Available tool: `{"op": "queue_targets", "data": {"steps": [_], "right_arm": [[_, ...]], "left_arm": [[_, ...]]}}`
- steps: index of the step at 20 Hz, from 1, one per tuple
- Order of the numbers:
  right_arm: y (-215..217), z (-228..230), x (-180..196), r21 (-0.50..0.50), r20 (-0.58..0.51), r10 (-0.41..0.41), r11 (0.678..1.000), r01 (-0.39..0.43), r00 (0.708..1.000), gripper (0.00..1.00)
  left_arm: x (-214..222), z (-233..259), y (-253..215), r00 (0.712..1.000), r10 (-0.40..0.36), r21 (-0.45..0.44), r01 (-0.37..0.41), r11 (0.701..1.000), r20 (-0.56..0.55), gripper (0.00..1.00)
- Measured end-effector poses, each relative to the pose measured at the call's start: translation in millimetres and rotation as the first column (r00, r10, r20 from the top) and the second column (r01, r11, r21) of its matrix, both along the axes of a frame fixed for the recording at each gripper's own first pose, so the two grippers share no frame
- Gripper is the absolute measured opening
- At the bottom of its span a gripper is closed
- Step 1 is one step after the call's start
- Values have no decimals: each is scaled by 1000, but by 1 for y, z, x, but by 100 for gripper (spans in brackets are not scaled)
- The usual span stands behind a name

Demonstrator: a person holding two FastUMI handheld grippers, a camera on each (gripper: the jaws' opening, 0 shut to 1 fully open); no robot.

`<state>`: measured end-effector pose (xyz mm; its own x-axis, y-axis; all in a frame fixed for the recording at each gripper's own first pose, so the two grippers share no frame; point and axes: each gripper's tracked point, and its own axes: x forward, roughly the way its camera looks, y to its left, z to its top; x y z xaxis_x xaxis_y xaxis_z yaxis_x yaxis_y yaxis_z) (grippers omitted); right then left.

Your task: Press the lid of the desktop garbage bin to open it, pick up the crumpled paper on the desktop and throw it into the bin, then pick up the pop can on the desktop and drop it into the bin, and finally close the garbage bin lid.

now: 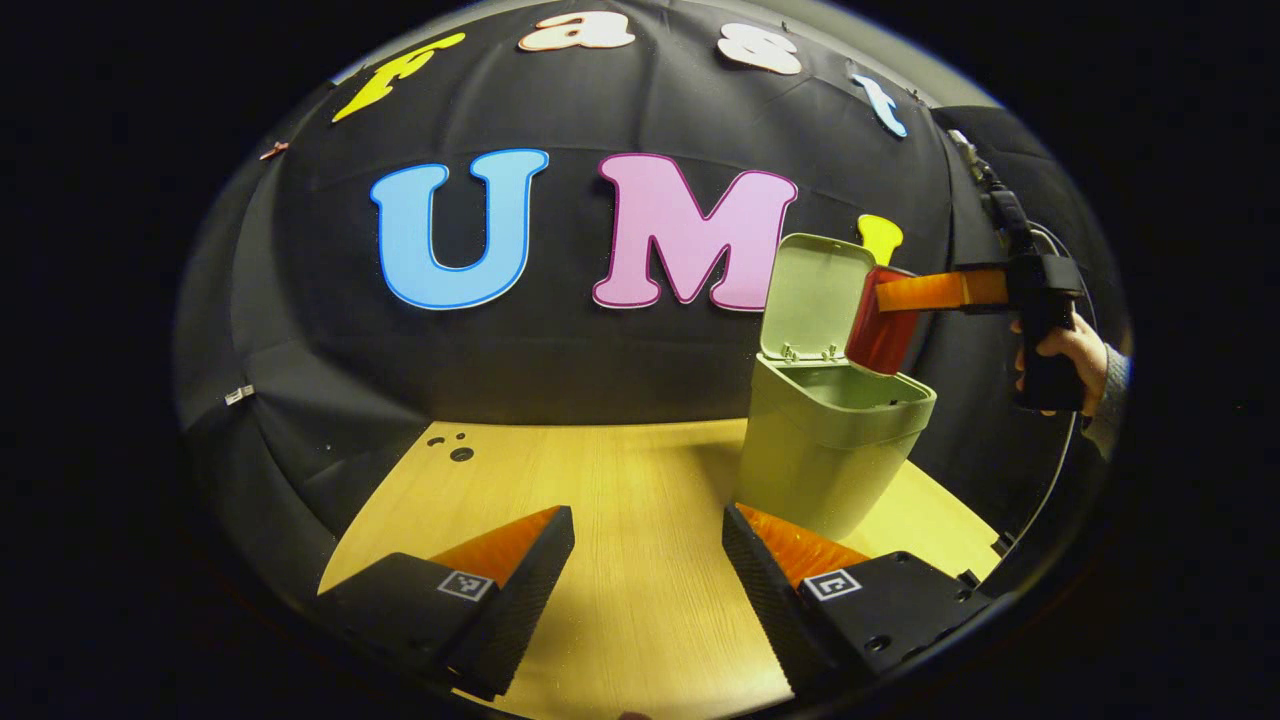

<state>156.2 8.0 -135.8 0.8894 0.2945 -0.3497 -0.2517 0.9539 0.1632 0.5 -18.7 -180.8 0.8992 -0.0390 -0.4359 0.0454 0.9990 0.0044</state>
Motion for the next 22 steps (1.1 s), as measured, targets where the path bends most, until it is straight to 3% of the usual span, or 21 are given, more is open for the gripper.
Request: {"op": "queue_targets", "data": {"steps": [1,2,9,22], "right_arm": [[-3,-9,10,-15,-13,-8,1000,8,1000,83],[-4,-18,17,-25,-23,-10,1000,9,1000,83],[-4,-60,59,-51,-80,-45,998,41,996,84],[-10,-106,69,-42,-179,-82,996,75,981,84]], "left_arm": [[0,0,1,1000,5,0,-5,1000,-2,100],[0,0,2,1000,11,-1,-11,1000,-5,96],[-2,-3,14,999,43,9,-43,999,-13,96],[0,-10,25,997,73,-2,-73,997,-24,96]]}}
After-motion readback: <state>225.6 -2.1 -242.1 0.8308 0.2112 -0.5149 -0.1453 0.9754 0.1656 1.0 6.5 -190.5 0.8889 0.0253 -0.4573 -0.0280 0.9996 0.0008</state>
